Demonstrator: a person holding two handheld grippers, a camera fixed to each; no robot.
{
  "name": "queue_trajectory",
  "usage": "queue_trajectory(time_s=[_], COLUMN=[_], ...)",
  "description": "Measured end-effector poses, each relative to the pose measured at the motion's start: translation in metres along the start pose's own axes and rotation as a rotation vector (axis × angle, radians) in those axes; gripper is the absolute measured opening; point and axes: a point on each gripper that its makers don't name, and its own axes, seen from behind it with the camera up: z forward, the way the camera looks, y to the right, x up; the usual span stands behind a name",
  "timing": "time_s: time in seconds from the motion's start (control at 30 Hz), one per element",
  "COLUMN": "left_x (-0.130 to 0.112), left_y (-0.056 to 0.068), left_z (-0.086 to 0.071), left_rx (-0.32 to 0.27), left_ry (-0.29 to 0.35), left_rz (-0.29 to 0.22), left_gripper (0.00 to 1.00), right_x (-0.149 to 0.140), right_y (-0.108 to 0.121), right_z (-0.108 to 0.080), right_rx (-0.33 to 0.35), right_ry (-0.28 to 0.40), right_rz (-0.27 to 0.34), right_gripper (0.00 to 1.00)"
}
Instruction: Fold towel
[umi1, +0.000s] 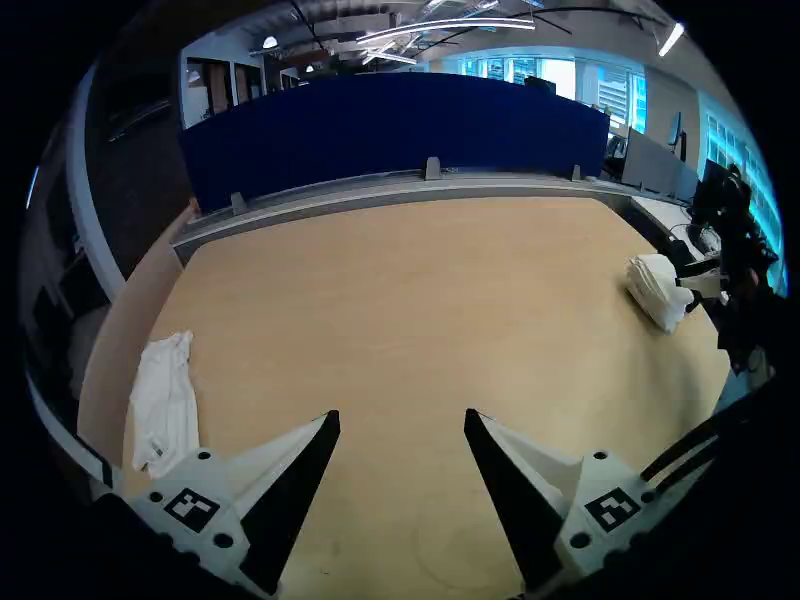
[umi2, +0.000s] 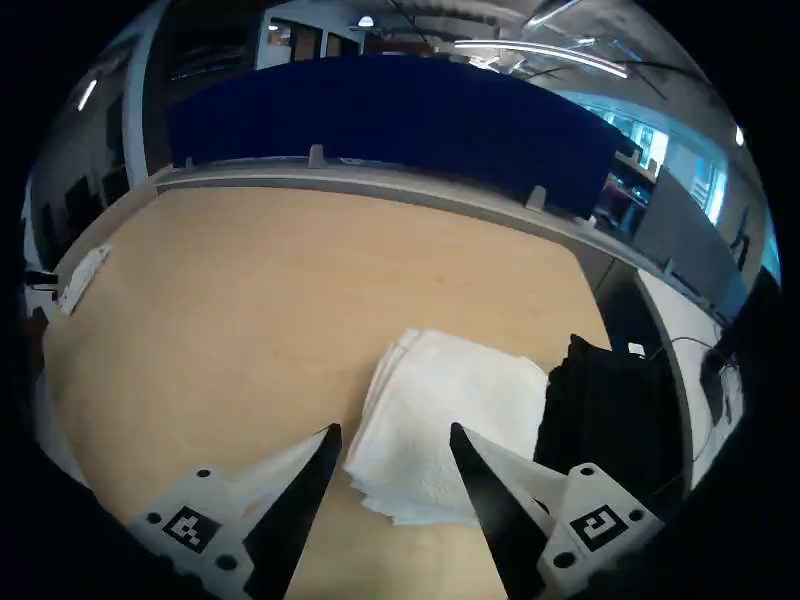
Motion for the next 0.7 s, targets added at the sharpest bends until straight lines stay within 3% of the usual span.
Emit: queue_trajectory(time_s=[0.13,0.5,0.7], left_x=[0.003,0.014,0.024], left_y=[-0.001,-0.006,-0.011], left_z=[0.000,0.003,0.003], left_rx=[-0.001,0.001,0.007], left_ry=[0.006,0.030,0.056], left_rz=[0.001,-0.005,-0.003], left_gripper=[0.92,0.92,0.92], right_x=[0.009,0.037,0.062], right_y=[0.005,0.013,0.015], right_z=[-0.006,-0.020,-0.032], right_rx=[-0.016,-0.068,-0.117], right_ry=[0.035,0.144,0.251], right_rz=[0.027,0.087,0.095], right_gripper=[1.00,1.00,1.00])
